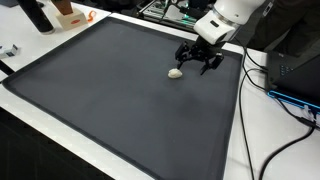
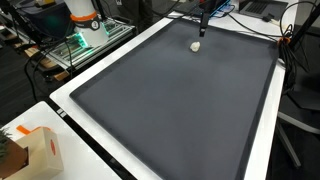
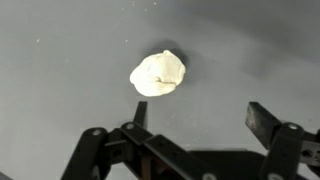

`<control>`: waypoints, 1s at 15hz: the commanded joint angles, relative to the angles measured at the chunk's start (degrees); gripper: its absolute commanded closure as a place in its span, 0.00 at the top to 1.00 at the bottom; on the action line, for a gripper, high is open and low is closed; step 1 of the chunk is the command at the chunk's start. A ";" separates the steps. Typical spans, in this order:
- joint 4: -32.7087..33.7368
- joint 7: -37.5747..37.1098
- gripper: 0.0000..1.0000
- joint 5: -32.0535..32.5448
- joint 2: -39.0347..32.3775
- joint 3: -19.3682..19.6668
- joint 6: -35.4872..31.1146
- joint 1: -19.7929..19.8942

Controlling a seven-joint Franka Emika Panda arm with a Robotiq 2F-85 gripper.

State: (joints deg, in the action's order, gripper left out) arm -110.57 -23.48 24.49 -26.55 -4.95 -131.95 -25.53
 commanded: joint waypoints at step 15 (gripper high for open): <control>-7.76 1.24 1.00 -20.74 13.38 -2.06 -1.83 9.35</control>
State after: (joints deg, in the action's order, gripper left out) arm -116.69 -21.11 6.23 -16.57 -6.42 -136.57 -17.25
